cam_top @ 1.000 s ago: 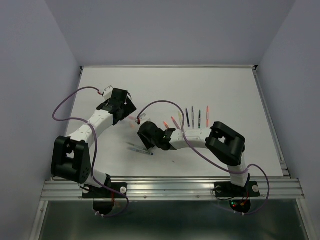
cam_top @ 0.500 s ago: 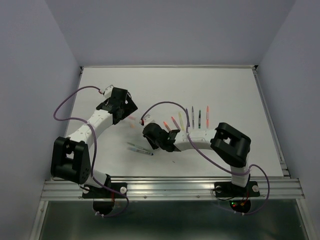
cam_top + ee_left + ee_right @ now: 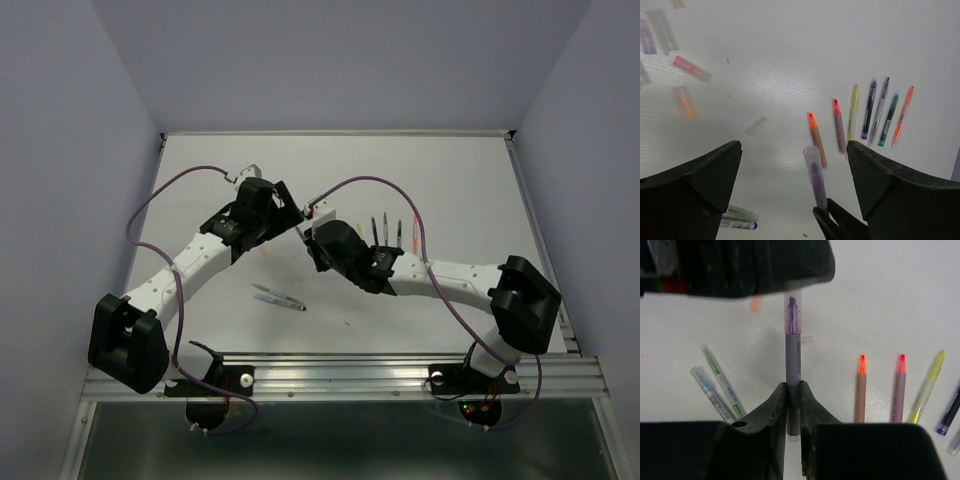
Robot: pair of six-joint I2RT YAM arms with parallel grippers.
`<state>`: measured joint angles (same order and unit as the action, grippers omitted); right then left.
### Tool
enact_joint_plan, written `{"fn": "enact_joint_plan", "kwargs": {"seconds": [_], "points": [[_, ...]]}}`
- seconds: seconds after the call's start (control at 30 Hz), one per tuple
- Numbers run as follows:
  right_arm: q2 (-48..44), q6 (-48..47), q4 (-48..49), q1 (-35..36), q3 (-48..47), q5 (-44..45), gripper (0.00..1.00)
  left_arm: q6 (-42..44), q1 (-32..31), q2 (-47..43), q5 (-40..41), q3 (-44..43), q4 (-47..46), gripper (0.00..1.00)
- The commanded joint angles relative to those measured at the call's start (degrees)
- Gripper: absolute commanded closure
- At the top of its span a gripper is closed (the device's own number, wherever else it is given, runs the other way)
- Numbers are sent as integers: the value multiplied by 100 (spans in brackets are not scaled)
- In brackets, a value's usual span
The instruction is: Open the pen caps
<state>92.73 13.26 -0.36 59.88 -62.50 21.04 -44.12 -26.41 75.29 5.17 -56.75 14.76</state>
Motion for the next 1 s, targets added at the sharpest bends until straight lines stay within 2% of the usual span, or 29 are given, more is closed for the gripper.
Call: {"fn": "enact_joint_plan", "kwargs": {"seconds": [0.0, 0.13, 0.23, 0.27, 0.4, 0.6, 0.67, 0.7, 0.77, 0.97], "points": [[-185, -78, 273, -178, 36, 32, 99, -150, -215, -146, 98, -205, -176, 1], [-343, 54, 282, -310, -25, -126, 99, -202, -373, -146, 116, -249, -220, 1], [-369, 81, 282, -363, -87, -73, 99, -229, -435, -137, 142, -249, -246, 5], [-369, 89, 282, -363, -96, -82, 99, -229, -443, -128, 142, -240, -255, 9], [-378, 107, 282, -363, -157, -284, 99, -246, -487, -102, 160, -257, -307, 17], [-361, 116, 273, -363, -201, -381, 99, -255, -549, 3, 160, -319, -395, 21], [-369, 116, 282, -363, -210, -390, 99, -264, -558, 30, 160, -328, -404, 25], [-361, 116, 282, -363, -210, -390, 99, -273, -558, 56, 160, -328, -404, 33], [-343, 124, 282, -363, -227, -390, 99, -273, -567, 91, 151, -328, -404, 39], [-308, 125, 361, -363, -289, -451, 99, -282, -593, 153, 169, -319, -404, 40]]}}
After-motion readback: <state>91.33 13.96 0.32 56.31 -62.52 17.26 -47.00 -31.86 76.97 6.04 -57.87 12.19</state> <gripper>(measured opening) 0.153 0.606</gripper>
